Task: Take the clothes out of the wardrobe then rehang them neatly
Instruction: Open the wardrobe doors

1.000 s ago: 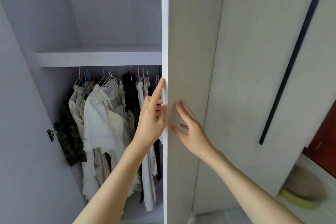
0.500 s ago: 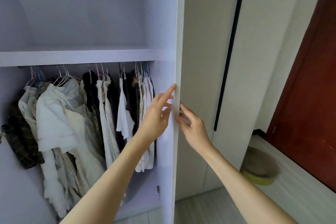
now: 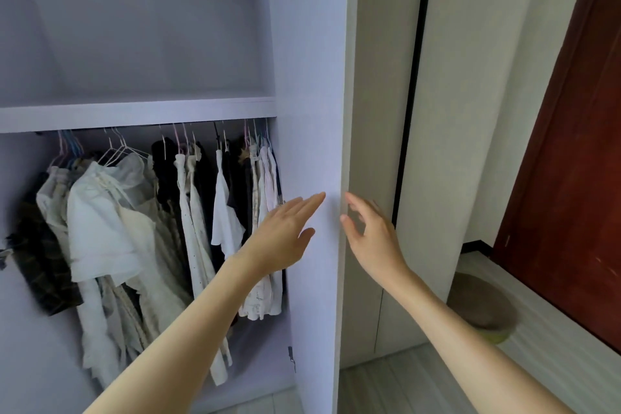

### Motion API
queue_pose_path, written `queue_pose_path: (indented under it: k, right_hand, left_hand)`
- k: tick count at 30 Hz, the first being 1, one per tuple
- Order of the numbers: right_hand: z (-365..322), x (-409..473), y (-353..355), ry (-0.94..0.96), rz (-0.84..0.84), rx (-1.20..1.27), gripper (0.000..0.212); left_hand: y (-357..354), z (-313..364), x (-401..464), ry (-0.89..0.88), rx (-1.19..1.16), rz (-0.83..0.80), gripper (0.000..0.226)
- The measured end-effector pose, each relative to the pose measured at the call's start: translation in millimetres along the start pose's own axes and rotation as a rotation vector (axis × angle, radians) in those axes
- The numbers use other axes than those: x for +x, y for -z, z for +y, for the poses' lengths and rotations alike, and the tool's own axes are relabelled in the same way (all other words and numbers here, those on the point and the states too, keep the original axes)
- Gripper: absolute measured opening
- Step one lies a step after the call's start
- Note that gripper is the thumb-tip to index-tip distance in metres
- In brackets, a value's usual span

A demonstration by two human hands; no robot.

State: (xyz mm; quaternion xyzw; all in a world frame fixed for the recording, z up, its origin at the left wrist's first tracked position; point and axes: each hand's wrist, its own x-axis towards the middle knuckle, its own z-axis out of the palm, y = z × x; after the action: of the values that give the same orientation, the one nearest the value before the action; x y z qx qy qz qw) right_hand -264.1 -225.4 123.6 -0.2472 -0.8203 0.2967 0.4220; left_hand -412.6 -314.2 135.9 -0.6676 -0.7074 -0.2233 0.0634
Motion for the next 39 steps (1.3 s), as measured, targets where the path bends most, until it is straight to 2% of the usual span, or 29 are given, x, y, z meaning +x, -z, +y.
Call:
queue_pose_path:
  k: [2,6,11,15,18,23,28,31,33,35,39]
  right_hand:
    - [-8,-3,-6,0.066,-0.009,-0.087,0.043]
    - [-22,-7,-39,0.209,-0.101,-0.219,0.048]
    - [-31,-5,-113,0.277,-0.319,-0.337,0.056]
    - [-49,1,-188,0.345,-0.474,-0.37,0.06]
    - [-72,18,-241,0.419,-0.498,-0.362,0.065]
    - [-108,57,-323,0.464,-0.504,-0.353,0.06]
    - [-111,73,-391,0.473,-0.545,-0.374,0.079]
    - [-101,81,-418,0.446,-0.579,-0.406,0.081]
    - [-97,92,-436,0.416,-0.59,-0.407,0.079]
    - [-95,104,-454,0.397,-0.604,-0.39,0.068]
    - [-92,129,-488,0.431,-0.626,-0.363,0.058]
  left_hand:
    - [3,-8,-12,0.042,0.153,0.039,0.061]
    - [8,-36,-52,0.136,0.249,0.083,0.06]
    - [7,-94,-121,0.376,0.234,0.074,0.06]
    - [21,-151,-173,0.492,0.268,0.119,0.06]
    - [45,-201,-197,0.532,0.326,0.211,0.054]
    - [80,-283,-220,0.632,0.324,0.309,0.053]
    - [71,-340,-240,0.729,0.217,0.294,0.055]
    - [61,-363,-249,0.764,0.175,0.251,0.056]
    - [62,-380,-249,0.788,0.158,0.244,0.056]
    - [64,-398,-246,0.805,0.144,0.237,0.057]
    - [65,-435,-231,0.844,0.119,0.251,0.053]
